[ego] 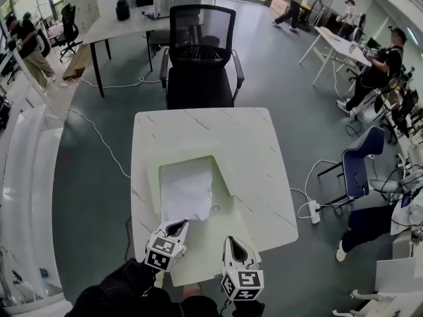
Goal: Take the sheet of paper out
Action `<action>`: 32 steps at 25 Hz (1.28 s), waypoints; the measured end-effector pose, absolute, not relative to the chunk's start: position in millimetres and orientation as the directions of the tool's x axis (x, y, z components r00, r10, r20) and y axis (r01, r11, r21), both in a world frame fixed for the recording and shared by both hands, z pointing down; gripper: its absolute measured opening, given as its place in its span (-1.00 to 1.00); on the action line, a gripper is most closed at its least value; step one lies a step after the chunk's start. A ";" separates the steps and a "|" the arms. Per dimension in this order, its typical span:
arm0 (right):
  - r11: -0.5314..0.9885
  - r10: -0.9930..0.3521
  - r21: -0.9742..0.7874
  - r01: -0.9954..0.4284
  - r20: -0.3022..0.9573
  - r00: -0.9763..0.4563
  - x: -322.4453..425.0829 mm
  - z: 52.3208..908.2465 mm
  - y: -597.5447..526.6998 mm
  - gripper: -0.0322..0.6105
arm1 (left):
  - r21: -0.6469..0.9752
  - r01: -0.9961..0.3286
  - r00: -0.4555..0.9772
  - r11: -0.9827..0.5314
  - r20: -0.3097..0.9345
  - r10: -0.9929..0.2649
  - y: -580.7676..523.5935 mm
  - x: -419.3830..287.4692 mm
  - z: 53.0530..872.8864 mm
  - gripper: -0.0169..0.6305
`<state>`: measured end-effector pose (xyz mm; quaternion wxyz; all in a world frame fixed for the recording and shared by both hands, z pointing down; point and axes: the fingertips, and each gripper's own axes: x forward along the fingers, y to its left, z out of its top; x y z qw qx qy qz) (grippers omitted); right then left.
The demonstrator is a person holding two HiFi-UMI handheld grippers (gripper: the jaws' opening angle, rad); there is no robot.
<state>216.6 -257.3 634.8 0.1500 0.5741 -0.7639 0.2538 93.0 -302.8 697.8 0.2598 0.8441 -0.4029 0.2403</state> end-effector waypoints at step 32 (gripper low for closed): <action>0.167 -0.943 -0.070 -0.984 0.280 -0.180 84.2 468.1 -118.5 -0.85 | 0.137 -0.726 0.681 -0.674 0.277 -0.678 -160.6 -37.2 468.8 -0.88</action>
